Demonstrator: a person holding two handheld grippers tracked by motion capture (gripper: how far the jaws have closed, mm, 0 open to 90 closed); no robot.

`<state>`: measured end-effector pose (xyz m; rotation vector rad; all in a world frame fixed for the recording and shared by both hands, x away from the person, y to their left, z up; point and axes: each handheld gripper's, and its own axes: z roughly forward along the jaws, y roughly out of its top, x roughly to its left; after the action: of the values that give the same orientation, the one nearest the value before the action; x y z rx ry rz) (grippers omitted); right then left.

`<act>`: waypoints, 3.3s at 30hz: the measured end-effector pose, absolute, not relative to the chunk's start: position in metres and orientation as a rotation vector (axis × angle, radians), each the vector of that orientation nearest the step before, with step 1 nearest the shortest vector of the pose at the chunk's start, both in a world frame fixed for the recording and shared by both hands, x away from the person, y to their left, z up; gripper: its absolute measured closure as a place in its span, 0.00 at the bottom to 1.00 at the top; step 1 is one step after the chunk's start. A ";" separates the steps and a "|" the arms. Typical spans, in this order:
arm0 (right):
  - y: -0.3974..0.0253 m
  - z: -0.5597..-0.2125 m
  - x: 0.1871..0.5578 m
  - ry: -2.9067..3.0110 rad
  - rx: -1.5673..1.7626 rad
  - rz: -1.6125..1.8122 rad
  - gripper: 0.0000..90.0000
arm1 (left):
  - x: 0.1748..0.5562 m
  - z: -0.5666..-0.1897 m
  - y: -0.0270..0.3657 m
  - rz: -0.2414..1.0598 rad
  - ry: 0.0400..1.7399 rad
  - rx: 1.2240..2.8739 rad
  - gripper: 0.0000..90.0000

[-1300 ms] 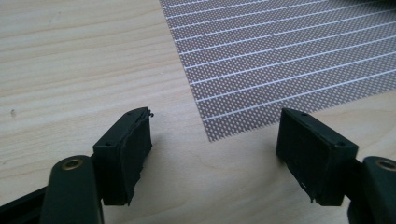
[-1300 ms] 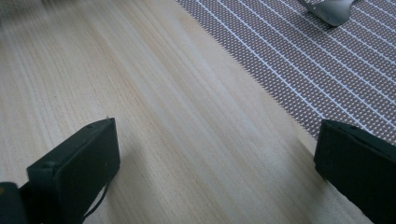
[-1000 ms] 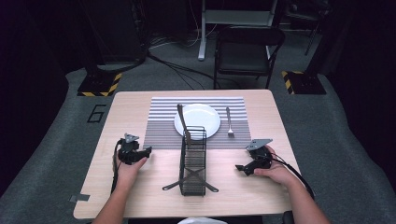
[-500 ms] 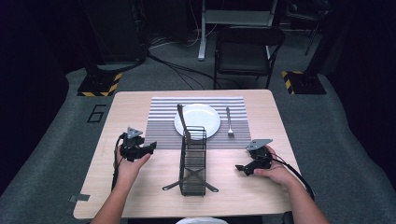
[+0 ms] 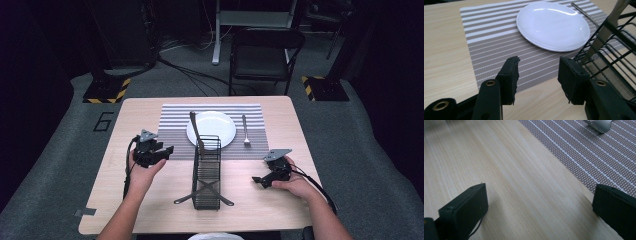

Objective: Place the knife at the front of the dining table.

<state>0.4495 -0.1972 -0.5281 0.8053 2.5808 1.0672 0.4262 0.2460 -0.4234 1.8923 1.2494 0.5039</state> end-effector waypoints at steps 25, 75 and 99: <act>-0.197 -0.528 0.449 2.581 0.806 1.068 0.00 | 0.441 -0.391 0.222 0.490 1.183 1.916 0.59; -0.198 -0.528 0.450 2.581 0.792 1.070 0.00 | 0.463 -0.387 0.162 0.424 1.039 1.931 0.76; -0.198 -0.528 0.450 2.582 0.792 1.070 0.00 | 0.461 -0.388 0.158 0.423 1.005 1.927 0.88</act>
<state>0.4502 -0.1976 -0.5284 0.7915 2.5825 1.0704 0.4606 0.1578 -0.3877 1.9273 1.0053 0.4233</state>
